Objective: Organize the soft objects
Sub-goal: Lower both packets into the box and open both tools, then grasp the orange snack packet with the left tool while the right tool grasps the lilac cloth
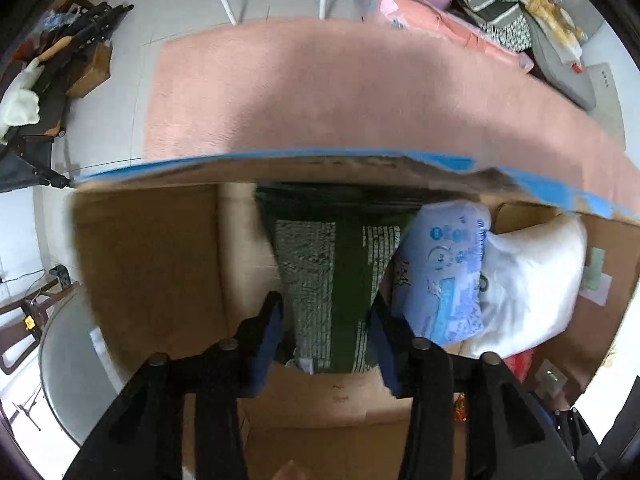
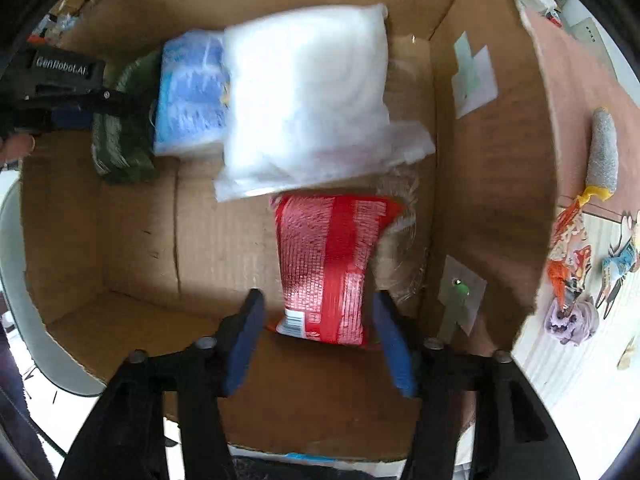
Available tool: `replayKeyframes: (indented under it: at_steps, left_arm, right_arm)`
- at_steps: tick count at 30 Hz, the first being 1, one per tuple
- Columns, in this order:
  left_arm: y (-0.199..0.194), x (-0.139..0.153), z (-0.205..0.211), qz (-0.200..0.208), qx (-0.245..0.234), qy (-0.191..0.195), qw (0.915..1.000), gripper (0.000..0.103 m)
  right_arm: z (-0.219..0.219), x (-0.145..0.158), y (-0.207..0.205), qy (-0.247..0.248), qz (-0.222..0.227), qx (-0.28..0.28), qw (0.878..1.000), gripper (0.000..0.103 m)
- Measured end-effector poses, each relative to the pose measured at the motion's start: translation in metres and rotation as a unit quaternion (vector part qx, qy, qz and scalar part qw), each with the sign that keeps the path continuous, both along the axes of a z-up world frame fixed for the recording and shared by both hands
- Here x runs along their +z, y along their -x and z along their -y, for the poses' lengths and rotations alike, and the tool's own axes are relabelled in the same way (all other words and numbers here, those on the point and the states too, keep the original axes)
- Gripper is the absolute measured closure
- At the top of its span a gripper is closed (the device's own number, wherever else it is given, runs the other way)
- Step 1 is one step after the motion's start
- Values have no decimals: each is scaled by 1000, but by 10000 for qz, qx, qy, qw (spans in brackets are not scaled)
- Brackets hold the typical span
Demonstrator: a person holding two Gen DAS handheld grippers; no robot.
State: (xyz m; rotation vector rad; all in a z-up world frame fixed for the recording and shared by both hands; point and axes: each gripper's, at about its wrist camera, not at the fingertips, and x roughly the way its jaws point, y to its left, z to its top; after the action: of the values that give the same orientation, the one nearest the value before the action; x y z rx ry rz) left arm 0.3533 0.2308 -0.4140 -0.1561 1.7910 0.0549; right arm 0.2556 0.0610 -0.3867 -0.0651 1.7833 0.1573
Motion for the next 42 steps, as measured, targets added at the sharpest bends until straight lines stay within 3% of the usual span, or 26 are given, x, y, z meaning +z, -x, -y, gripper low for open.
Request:
replayKeyframes:
  at_steps: [10, 17, 19, 23, 24, 26, 30, 32, 35, 42]
  left_arm:
    - [36, 93, -9, 839, 36, 16, 9965, 61]
    - [103, 146, -3, 1566, 23, -119, 9876, 57]
    - [116, 153, 2, 1677, 48, -164, 9857, 56]
    - [147, 166, 11, 1962, 13, -443, 9796, 43]
    - [157, 169, 12, 2017, 53, -453, 9784, 38]
    - [166, 170, 14, 2071, 93, -444, 9773, 14]
    - [185, 177, 19, 2187, 153, -524, 9743, 6]
    - [194, 183, 23, 2278, 156, -540, 9721, 4]
    - [202, 188, 26, 2316, 237, -482, 9713, 4]
    - [217, 210, 34, 2567, 319, -737, 9631, 4]
  right_arm:
    - [1, 69, -8, -126, 505, -51, 9986, 40]
    - [9, 111, 16, -252, 955, -48, 9951, 36]
    - [12, 127, 24, -267, 1100, -42, 9936, 36]
    - [22, 145, 40, -246, 1362, -39, 9904, 35]
    - [24, 150, 43, -224, 1410, -44, 9898, 35]
    - [27, 161, 51, -227, 1547, -27, 9877, 31]
    - [32, 180, 63, -240, 1770, 22, 9839, 22]
    - [33, 189, 69, -228, 1883, 73, 9818, 10]
    - [34, 200, 78, -229, 2041, 163, 9785, 0]
    - [40, 206, 90, -423, 2055, 232, 9775, 0]
